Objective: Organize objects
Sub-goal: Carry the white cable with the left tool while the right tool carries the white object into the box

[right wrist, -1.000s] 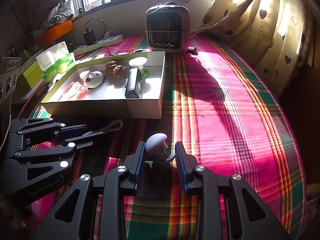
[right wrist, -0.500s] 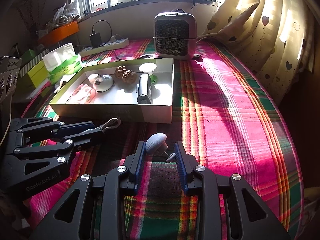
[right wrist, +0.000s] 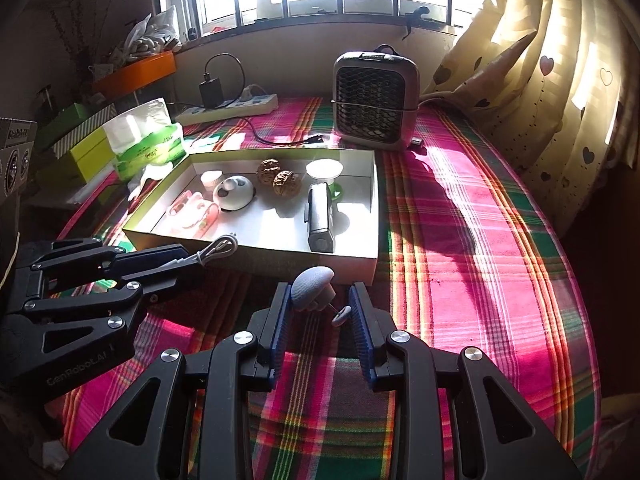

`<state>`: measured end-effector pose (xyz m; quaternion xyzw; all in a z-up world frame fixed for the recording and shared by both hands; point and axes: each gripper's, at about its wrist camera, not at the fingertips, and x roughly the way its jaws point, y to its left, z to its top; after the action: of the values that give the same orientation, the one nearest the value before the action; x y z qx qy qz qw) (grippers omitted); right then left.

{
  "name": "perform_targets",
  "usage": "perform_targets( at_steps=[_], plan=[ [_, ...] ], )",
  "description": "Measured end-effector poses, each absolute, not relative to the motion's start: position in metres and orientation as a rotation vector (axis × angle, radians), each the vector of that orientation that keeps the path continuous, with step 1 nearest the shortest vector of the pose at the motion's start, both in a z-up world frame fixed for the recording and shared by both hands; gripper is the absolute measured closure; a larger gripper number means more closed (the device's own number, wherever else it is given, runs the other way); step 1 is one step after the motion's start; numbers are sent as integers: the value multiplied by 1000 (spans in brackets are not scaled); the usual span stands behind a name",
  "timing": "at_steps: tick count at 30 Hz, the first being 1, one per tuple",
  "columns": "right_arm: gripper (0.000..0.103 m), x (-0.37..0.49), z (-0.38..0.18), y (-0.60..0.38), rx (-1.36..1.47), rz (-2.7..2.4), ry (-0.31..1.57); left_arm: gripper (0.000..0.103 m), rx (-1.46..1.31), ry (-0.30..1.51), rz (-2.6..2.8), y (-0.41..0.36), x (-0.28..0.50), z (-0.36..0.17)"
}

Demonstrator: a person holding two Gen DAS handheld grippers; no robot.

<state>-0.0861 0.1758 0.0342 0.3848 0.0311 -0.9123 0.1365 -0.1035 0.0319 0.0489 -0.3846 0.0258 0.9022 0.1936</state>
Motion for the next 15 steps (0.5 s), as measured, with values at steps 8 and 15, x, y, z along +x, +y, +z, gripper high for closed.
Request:
perform_targets(
  at_steps=[8,15],
  plan=[
    [72,-98,38,164,1102,-2611,112,87,-1093,49,2566,17,-113,50],
    [72,-114,44,156,1091,-2586,124,87,-1103,35,2586,9,-122,51]
  ],
)
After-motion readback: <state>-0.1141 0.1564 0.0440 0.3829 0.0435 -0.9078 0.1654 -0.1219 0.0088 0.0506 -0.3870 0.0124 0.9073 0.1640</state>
